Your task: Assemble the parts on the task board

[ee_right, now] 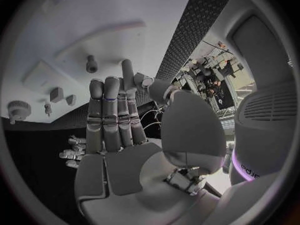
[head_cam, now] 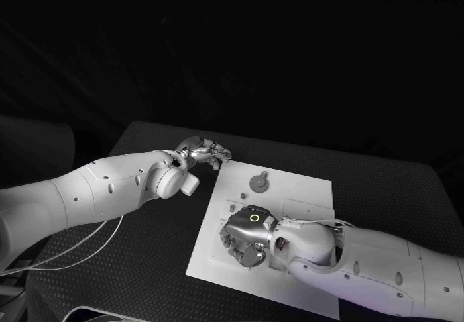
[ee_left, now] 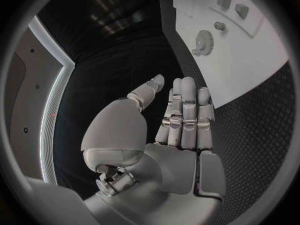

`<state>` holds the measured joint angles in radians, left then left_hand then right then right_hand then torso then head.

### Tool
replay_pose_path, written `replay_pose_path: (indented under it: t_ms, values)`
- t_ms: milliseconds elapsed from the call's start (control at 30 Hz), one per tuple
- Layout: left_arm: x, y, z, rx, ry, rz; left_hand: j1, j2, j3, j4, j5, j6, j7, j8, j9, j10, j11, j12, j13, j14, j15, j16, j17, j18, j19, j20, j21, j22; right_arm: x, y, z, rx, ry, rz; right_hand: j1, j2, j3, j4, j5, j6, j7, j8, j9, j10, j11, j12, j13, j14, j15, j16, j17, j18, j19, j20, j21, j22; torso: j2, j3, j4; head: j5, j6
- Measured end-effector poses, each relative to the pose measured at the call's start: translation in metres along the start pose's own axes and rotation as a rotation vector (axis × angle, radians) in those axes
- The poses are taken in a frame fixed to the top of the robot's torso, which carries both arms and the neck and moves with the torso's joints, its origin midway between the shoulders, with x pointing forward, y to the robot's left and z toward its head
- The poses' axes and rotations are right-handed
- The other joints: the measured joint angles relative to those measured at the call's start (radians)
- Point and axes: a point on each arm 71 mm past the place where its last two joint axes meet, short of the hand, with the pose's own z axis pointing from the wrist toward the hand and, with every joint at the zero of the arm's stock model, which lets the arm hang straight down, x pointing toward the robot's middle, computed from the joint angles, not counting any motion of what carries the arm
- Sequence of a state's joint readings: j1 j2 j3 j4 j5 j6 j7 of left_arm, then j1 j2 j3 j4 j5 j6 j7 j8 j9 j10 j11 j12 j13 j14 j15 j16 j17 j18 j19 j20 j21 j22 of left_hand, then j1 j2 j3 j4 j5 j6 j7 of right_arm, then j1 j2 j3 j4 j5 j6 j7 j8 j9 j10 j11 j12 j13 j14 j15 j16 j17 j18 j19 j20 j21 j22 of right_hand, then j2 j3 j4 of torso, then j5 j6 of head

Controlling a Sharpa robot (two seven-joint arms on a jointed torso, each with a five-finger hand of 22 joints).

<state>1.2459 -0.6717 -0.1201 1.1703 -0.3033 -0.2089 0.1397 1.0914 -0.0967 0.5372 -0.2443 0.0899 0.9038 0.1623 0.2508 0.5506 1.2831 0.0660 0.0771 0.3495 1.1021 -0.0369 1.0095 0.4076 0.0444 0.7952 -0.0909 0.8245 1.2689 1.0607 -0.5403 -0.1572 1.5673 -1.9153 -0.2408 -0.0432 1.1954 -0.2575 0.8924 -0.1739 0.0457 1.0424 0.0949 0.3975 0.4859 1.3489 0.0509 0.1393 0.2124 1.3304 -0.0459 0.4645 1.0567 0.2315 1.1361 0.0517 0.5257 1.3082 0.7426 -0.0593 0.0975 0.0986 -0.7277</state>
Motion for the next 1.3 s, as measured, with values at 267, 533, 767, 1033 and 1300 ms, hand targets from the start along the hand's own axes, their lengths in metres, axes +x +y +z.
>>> replay_pose_path:
  t_ms: [267,533,767,1033,1300]
  values:
    - [0.0000,0.0001,0.0000,-0.001,0.001,0.000,0.000,0.000,0.000,0.000,0.000,0.000,0.000,0.000,0.000,0.000,0.000,0.000,0.000,0.000,0.000,0.000,0.001,0.000,0.000,0.000,0.000,0.000,-0.0003,-0.0009,0.0000,0.003,-0.008,-0.010,0.000,0.000,0.000,0.000,0.000,0.000,0.000,0.000,0.001,0.001,0.001,0.000,0.000,-0.003,-0.003,0.000,0.001,0.000,0.000,0.000,0.000,0.000,0.000,-0.0001,0.0002,0.001,0.000]
    - [0.0007,-0.0001,0.0000,0.000,0.003,-0.001,0.000,0.000,0.000,0.000,0.000,0.000,0.000,0.000,0.000,0.000,0.000,0.000,0.000,0.000,0.000,-0.004,0.001,0.000,0.000,0.000,0.000,0.000,0.0001,-0.0018,0.0006,0.006,-0.008,-0.015,0.000,0.000,-0.003,-0.003,0.000,0.000,0.000,0.000,0.002,0.001,0.001,0.000,0.000,-0.001,-0.005,0.000,0.001,0.000,0.000,0.000,0.000,0.000,0.000,-0.0012,0.0002,0.001,0.000]
    - [0.0011,-0.0001,0.0000,-0.001,0.005,-0.001,0.000,0.000,0.000,0.000,0.000,0.000,0.000,0.000,-0.001,0.000,0.000,0.000,0.001,0.000,0.000,-0.004,0.001,0.000,0.000,0.000,0.000,0.001,0.0000,-0.0005,0.0024,0.003,-0.009,-0.018,0.000,0.000,-0.003,-0.003,-0.003,0.000,0.000,0.000,0.002,0.001,0.000,0.000,0.000,-0.001,-0.005,0.000,0.002,0.000,0.000,0.000,0.000,0.000,0.000,-0.0012,0.0003,0.000,0.000]
    - [0.0017,-0.0003,0.0001,-0.001,0.007,-0.001,0.000,0.000,0.000,0.000,0.000,0.000,0.000,0.000,-0.001,0.000,0.000,0.000,0.001,0.000,0.000,-0.004,0.002,0.000,0.000,0.000,0.000,0.001,0.0032,0.0009,0.0056,0.001,-0.001,-0.015,0.000,0.000,-0.003,-0.003,-0.004,0.000,0.000,0.000,0.003,0.003,-0.002,0.000,0.000,-0.001,-0.005,0.000,0.003,0.000,0.000,0.001,0.000,0.000,0.000,-0.0019,0.0006,0.000,-0.001]
    - [0.0019,-0.0003,0.0000,-0.001,0.008,-0.001,0.000,0.000,0.000,0.000,0.000,0.000,0.000,0.000,-0.001,0.000,0.000,0.000,0.001,0.000,0.000,-0.004,0.002,0.000,0.000,0.000,0.000,0.000,0.0081,0.0027,0.0077,-0.002,0.014,-0.014,0.004,0.004,-0.005,-0.005,0.001,0.000,0.000,0.000,0.003,0.003,-0.003,0.000,0.000,-0.001,-0.005,0.002,0.003,0.000,0.003,0.000,0.003,0.000,0.000,-0.0019,0.0007,0.000,-0.004]
